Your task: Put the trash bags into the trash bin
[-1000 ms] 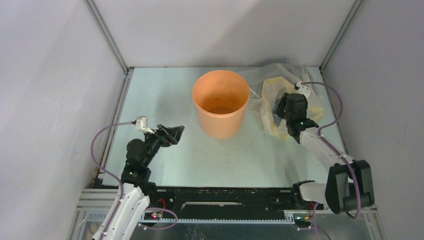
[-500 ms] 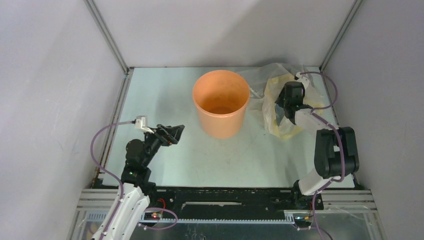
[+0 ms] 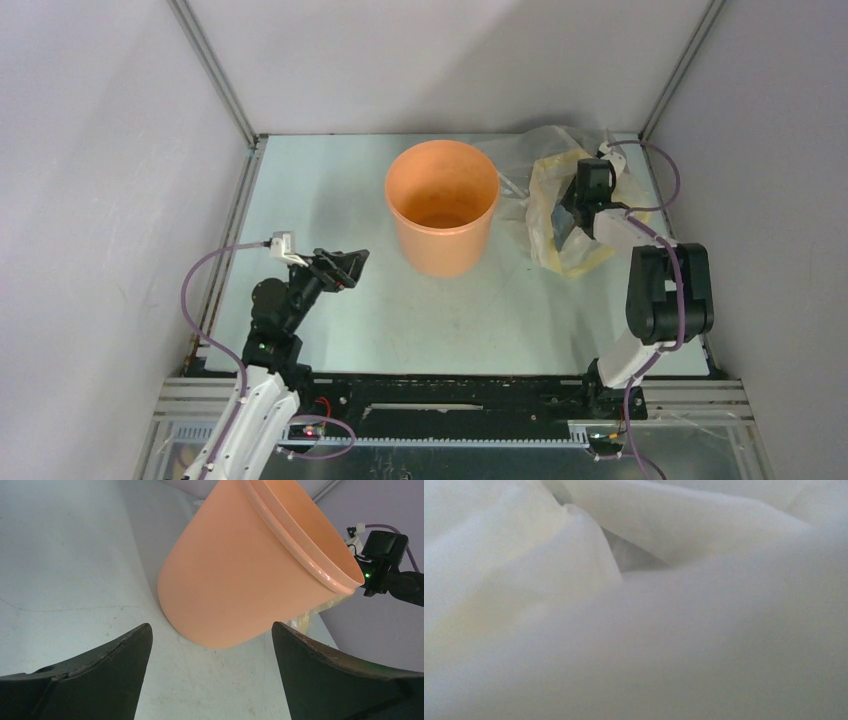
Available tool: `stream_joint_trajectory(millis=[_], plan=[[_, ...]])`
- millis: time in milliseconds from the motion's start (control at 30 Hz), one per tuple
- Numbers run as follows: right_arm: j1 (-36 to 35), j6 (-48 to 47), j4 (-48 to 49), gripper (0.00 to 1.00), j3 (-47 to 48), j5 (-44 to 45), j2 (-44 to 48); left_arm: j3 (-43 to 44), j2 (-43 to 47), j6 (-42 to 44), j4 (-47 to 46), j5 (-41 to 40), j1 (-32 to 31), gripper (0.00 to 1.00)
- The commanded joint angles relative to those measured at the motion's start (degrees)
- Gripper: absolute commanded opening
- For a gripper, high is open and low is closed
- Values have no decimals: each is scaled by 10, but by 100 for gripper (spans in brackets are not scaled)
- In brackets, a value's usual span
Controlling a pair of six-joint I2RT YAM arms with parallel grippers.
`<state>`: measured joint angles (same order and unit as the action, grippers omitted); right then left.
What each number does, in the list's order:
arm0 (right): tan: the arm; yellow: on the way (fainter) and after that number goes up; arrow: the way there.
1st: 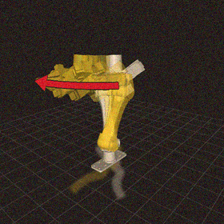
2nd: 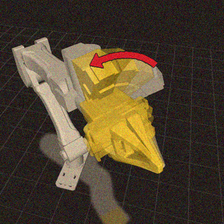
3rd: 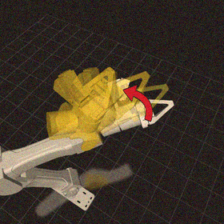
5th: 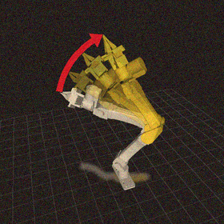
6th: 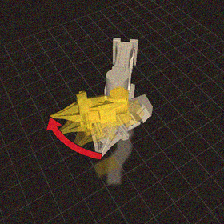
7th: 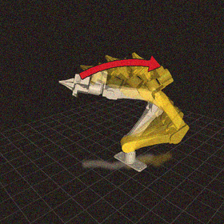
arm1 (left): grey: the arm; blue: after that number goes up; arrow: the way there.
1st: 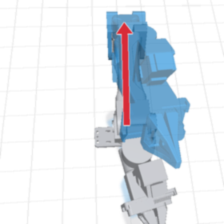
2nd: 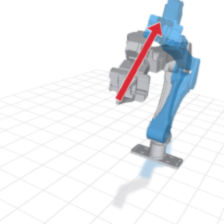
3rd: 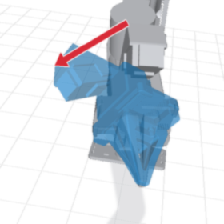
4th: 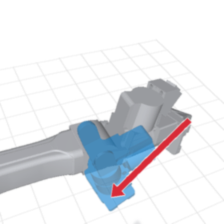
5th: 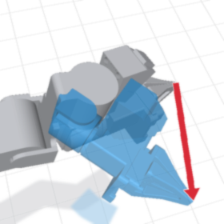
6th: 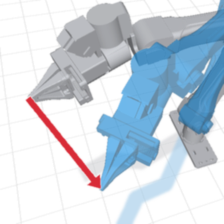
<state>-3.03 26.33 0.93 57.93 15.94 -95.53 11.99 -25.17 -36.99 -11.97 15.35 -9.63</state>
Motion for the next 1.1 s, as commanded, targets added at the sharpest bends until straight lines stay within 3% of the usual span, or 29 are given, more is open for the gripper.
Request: stream_joint_trajectory(millis=[0, 433, 667, 767, 833, 900, 1067], plan=[[10, 7, -6, 39, 46, -15, -22, 1, -3, 14, -23, 9, -3, 96], [21, 15, -63, 31, 73, -64, -46, 1, 0, 16, -22, 8, -3, 96], [26, -4, -85, 35, 106, -85, -73, 0, 0, 17, -22, 7, -3, 96], [26, -9, -84, 33, 122, -100, -86, 1, 0, 17, -20, 6, -3, 96], [26, -12, -96, 23, 140, -100, -97, 1, 1, 18, -18, 6, -4, 96], [26, -14, -103, 4, 146, -99, -97, 1, 1, 19, -17, 5, -3, 96], [7, -23, -150, 1, 146, -68, -40, 5, 1, 19, -13, 4, -3, 96]])
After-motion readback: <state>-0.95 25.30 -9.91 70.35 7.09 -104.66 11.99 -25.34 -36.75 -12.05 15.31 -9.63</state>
